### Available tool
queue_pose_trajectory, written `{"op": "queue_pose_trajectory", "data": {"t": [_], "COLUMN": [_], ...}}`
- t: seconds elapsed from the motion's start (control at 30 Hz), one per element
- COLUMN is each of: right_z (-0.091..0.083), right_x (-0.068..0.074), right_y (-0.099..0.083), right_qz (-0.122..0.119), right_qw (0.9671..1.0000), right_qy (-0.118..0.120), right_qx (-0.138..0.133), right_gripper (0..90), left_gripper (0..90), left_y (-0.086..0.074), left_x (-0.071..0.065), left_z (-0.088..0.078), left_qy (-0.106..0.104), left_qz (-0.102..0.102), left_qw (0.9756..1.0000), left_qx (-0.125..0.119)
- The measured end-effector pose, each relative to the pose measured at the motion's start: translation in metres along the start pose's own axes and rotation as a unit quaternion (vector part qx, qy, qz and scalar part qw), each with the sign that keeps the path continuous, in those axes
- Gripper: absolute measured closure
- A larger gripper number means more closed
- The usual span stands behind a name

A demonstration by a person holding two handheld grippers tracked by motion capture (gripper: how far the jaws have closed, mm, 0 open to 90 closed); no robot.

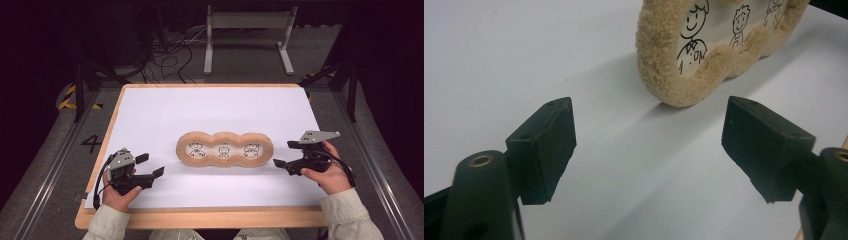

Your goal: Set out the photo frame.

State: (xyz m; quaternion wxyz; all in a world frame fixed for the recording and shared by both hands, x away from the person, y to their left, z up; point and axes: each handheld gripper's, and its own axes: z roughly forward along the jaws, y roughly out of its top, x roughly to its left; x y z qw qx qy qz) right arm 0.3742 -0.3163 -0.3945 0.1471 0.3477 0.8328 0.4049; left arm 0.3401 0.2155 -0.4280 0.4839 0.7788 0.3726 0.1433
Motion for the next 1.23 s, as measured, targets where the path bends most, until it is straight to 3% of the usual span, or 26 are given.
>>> {"op": "queue_pose_trajectory", "data": {"t": [0.17, 0.33, 0.47, 0.67, 0.77, 1.03, 1.1, 1.23], "right_z": [0.004, 0.009, 0.013, 0.021, 0.026, 0.033, 0.035, 0.034], "right_x": [-0.003, -0.002, -0.003, -0.001, -0.002, 0.0, 0.001, 0.0], "right_y": [-0.013, -0.024, -0.032, -0.043, -0.049, -0.051, -0.05, -0.048], "right_qz": [0.021, 0.026, 0.038, 0.046, 0.072, 0.065, 0.065, 0.065], "right_qw": [0.9997, 0.9992, 0.9983, 0.9972, 0.9951, 0.9955, 0.996, 0.9959], "right_qy": [-0.01, -0.03, -0.043, -0.057, -0.063, -0.068, -0.062, -0.062], "right_qx": [0.0, -0.004, -0.011, -0.015, -0.027, 0.0, 0.007, 0.002], "right_gripper": [10.0, 10.0, 10.0, 10.0, 10.5, 10.2, 10.1, 10.1], "left_gripper": [21.7, 21.7, 21.6, 21.6, 21.6, 21.6, 21.6, 21.6], "left_y": [-0.002, -0.004, -0.005, -0.006, -0.006, -0.007, -0.008, -0.008], "left_x": [0.003, 0.006, 0.008, 0.008, 0.008, 0.009, 0.009, 0.01], "left_z": [0.001, 0.001, 0.002, 0.002, 0.004, 0.004, 0.004, 0.004], "left_qy": [0.006, 0.005, 0.005, 0.002, 0.005, 0.01, 0.009, 0.012], "left_qz": [-0.003, -0.013, -0.006, -0.012, -0.011, -0.009, -0.016, -0.016], "left_qw": [1.0, 0.9999, 1.0, 0.9999, 0.9999, 0.9999, 0.9998, 0.9997], "left_qx": [0.0, 0.002, 0.005, 0.01, 0.009, 0.01, 0.012, 0.014]}}
